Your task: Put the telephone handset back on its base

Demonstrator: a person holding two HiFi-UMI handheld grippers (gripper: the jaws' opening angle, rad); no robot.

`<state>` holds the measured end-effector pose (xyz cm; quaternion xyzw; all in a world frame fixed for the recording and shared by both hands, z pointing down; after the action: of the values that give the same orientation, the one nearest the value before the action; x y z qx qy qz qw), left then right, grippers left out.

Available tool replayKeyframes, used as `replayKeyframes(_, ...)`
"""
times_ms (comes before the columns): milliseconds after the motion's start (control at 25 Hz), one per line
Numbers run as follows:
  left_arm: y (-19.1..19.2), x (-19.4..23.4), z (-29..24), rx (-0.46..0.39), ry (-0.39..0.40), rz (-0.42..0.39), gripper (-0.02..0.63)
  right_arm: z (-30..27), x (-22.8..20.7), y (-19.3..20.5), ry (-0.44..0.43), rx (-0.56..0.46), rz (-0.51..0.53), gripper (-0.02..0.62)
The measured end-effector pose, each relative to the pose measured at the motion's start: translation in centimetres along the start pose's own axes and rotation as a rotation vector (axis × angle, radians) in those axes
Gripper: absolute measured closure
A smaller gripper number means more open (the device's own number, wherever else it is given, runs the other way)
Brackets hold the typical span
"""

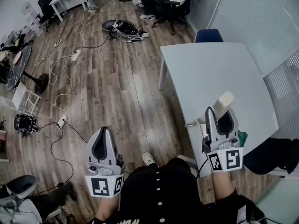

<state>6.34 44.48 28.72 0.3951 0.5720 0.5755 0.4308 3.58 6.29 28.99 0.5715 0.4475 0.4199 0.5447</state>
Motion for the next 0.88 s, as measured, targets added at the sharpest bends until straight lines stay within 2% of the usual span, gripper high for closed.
replayKeyframes(320,1.0,1.6,-2.2,0.02,0.039,0.021,0.588,-1.5,0.2,0.5,0.035,0.011,-0.003,0.364)
replayKeyframes(520,1.2,1.9,-4.6,0.019,0.074,0.004,0.588,-2.8,-0.8,0.9,0.061,0.009,-0.011,0.364)
replayKeyframes(720,1.5,1.4,-8.8,0.015,0.091,0.007,0.588,-5.1,-3.1,1.1,0.086,-0.004,-0.018,0.364)
replayKeyframes(880,1.3,0.8,-13.4,0.001,0.138,0.0,0.588,-6.9,-5.6,1.0,0.13,-0.014,-0.021,0.364)
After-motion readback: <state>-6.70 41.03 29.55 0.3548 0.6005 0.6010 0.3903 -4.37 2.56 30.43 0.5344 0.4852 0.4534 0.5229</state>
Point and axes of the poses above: the fingertips, and each gripper's own axes: z backward along the fingers, x to its left, y out of its underside, the point moved 10 cm from there along z, backward along the fingers, and after that the axes turned 10 degrees about x, right-handed, at the moved point
